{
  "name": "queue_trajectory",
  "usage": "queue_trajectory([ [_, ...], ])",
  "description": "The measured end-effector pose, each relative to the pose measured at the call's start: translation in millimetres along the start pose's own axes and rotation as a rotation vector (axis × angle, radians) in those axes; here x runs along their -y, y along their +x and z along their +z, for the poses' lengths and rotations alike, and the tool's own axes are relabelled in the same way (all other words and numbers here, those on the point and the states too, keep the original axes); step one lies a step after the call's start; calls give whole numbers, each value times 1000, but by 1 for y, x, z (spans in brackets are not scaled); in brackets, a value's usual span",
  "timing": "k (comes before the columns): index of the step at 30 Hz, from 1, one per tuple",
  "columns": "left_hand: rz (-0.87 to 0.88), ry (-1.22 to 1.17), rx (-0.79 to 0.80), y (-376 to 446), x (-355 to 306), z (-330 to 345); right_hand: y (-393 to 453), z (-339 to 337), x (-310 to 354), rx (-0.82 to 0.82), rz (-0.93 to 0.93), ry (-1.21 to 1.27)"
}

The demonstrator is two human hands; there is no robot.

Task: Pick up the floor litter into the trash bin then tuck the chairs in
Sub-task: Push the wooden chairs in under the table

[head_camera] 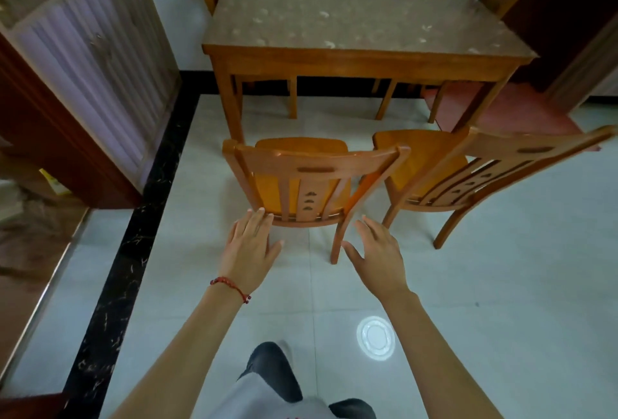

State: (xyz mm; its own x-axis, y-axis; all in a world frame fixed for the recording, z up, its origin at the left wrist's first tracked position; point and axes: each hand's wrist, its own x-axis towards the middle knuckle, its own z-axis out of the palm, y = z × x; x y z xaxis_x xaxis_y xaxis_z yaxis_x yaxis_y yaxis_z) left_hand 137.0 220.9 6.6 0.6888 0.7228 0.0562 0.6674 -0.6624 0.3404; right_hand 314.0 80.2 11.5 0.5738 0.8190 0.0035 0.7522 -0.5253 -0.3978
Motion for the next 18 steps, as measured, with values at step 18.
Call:
queue_trajectory([
  [18,-435,-502,-58,120,-17,11,122,-33,-11,4,115,219],
])
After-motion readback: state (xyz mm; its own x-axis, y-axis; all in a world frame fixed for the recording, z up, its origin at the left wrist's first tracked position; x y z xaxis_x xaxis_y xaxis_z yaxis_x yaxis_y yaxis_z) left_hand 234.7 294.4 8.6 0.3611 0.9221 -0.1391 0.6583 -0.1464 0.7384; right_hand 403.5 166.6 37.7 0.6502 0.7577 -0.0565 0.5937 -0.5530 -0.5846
